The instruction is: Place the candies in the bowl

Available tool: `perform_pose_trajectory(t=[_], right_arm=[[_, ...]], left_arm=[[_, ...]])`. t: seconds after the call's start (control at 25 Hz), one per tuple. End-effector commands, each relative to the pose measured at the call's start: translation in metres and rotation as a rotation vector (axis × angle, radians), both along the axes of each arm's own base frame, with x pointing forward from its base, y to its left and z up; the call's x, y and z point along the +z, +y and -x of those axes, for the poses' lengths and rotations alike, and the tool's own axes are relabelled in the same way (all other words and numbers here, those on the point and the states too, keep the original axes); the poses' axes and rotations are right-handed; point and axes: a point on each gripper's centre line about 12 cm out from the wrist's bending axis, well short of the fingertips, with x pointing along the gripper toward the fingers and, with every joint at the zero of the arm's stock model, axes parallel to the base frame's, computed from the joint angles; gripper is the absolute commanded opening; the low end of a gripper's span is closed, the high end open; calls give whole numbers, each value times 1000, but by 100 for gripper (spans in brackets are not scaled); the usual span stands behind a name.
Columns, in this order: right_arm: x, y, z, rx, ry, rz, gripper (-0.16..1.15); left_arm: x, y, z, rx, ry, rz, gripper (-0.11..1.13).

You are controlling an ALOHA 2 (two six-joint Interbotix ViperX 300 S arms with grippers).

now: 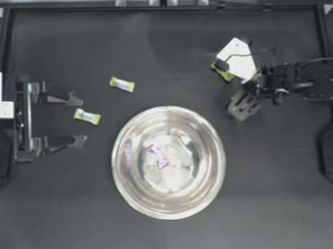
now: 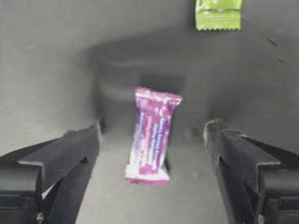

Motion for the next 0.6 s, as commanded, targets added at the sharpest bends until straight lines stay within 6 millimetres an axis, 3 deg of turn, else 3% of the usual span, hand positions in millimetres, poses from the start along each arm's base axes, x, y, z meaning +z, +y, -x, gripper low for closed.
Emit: perform_pose_trajectory(t=[0.04,0.44,0.6], right_arm=[[4,-3,-3,-2,-25,11,99],[0,-2,2,-10,-11,2,97],[0,-3,2,-19,-11,6,74]], left_arm=[[2,0,-2,0,-5,4,102],[4,0,-2,2,-11,7,102],[4,0,-2,2,-11,8,102]])
